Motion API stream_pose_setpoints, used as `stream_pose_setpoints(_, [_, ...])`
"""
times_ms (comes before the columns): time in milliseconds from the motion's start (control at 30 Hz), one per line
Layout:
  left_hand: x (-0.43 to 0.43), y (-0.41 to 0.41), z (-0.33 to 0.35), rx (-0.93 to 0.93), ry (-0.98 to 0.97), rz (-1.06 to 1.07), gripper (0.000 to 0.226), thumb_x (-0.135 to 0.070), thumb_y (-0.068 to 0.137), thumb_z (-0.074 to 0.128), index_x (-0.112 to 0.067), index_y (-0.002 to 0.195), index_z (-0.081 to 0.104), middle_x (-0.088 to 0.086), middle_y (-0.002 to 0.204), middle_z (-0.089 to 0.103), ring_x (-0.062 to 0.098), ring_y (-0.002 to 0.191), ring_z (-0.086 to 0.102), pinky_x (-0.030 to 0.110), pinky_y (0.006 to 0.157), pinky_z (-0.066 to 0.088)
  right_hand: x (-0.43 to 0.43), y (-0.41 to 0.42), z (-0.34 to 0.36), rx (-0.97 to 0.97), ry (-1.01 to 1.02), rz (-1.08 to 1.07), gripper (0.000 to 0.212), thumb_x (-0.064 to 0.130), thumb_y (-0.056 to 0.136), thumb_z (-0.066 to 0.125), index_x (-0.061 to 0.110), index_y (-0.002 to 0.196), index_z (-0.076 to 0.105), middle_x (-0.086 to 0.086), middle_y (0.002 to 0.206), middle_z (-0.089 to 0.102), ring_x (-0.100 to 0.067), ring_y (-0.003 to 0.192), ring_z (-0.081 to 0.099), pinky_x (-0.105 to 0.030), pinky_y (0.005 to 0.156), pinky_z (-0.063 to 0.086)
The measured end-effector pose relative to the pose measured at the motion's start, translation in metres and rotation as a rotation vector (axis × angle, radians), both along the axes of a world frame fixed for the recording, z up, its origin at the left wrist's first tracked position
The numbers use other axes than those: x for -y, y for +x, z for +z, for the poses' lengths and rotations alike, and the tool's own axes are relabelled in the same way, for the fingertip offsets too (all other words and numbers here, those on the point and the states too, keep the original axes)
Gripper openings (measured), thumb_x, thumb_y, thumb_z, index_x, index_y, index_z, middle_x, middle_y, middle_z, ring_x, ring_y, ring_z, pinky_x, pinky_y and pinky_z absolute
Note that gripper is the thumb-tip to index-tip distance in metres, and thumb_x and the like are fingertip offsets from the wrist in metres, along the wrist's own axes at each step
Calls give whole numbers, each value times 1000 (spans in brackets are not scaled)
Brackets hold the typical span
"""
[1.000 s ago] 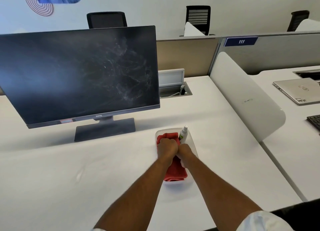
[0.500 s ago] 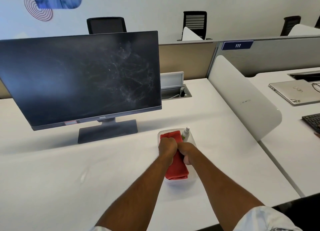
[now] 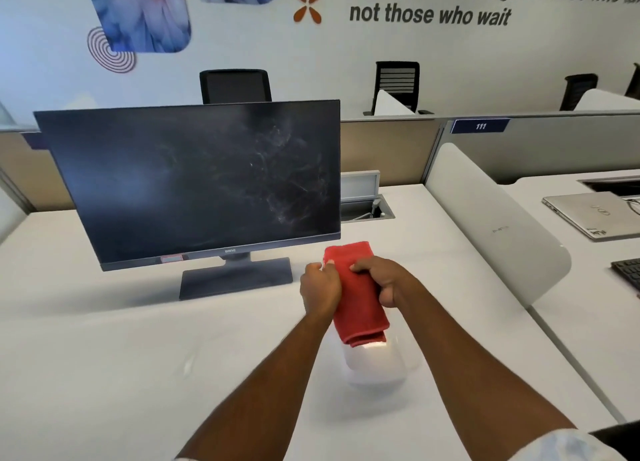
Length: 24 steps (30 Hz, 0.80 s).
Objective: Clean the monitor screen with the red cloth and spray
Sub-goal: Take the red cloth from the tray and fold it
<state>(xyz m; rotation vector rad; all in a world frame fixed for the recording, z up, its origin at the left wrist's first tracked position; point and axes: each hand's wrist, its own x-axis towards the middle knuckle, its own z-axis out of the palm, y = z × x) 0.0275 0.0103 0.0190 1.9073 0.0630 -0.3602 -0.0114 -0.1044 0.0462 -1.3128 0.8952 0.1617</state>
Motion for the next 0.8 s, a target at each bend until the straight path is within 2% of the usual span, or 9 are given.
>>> stream_pose_setpoints(100, [-21,15,6,-103,-169,5,46,-47,97,43,-8,117,57,10,113,64,28,99,62,45,86,53,-14,13,10,92,11,11,32,17,84,68,10,113,59,-16,113,67,-36,103,64,-52,97,49])
stream_pose_setpoints(200, [-48,30,12,-126,-333,6,26,-41,94,52,-17,95,63,4,99,68,20,87,64,35,69,53,-38,25,12,151,29,51,29,14,86,65,9,114,59,-16,113,68,-36,104,64,-52,98,49])
stream_pose_setpoints(300, [-81,44,12,-134,-371,-4,17,-34,89,61,-19,94,65,0,94,71,20,85,67,32,65,52,-63,36,7,179,10,95,30,12,87,65,8,117,61,-16,112,69,-36,103,66,-52,98,50])
stream_pose_setpoints(400, [-120,56,4,-144,-356,8,22,-29,87,66,-12,100,67,2,95,72,21,84,68,31,62,53,-92,48,-1,205,-48,140,40,11,84,69,9,122,60,-14,115,69,-36,103,66,-55,99,49])
stream_pose_setpoints(500, [-154,64,-7,-150,-322,30,15,-27,87,67,-16,96,66,1,94,71,22,83,67,30,61,53,-123,59,-10,189,-101,171,41,16,84,72,14,123,59,-10,117,68,-34,102,65,-54,98,50])
stream_pose_setpoints(667, [-198,72,-30,-170,-221,26,11,-17,86,66,-12,94,70,7,92,73,24,81,68,33,66,55,-167,67,-46,170,-151,170,36,13,84,69,12,119,62,-9,111,70,-31,98,66,-49,93,53])
stream_pose_setpoints(800, [-215,72,-50,-170,-134,46,10,-5,77,69,-13,83,73,8,83,73,28,75,67,40,70,58,-187,66,-78,148,-156,104,28,5,82,67,8,110,66,-13,104,72,-32,93,68,-42,85,56])
